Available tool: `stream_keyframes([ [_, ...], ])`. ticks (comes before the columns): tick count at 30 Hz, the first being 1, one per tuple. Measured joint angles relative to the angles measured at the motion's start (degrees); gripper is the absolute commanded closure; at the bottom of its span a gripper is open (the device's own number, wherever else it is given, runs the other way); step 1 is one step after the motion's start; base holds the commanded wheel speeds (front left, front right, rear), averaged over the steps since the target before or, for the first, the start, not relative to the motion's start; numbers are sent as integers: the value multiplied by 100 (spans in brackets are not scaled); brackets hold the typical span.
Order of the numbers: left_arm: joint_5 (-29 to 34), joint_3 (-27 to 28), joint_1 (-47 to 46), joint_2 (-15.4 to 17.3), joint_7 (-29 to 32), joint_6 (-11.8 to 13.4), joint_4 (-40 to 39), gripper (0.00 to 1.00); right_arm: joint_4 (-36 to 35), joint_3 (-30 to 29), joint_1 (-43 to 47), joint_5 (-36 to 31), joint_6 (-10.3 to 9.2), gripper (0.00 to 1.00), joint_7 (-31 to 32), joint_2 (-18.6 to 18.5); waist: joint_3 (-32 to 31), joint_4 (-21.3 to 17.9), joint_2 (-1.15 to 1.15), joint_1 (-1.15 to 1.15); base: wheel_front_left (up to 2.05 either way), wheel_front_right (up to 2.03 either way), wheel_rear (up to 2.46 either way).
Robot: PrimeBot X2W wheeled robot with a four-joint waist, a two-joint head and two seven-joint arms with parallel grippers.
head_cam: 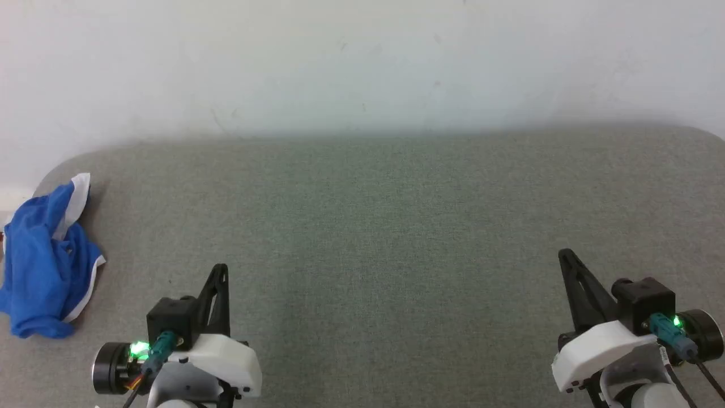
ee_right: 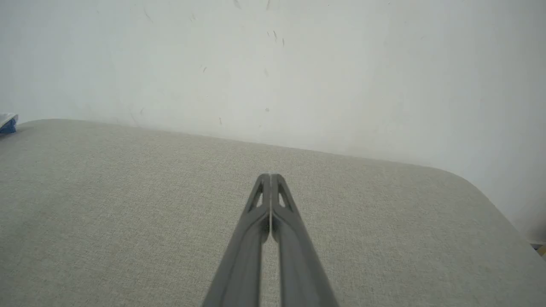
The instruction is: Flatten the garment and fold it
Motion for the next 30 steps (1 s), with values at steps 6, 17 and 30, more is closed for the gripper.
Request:
stream_keyframes([
  [6,0,0,0,0,0,0,0,100,0,0,0,0,0,100,0,0,0,0,0,0,0,0,0],
  [17,0,0,0,0,0,1,0,100,0,1,0,0,0,100,0,0,0,0,0,0,0,0,0],
  [30,0,0,0,0,0,0,0,100,0,0,0,0,0,100,0,0,0,0,0,0,0,0,0],
])
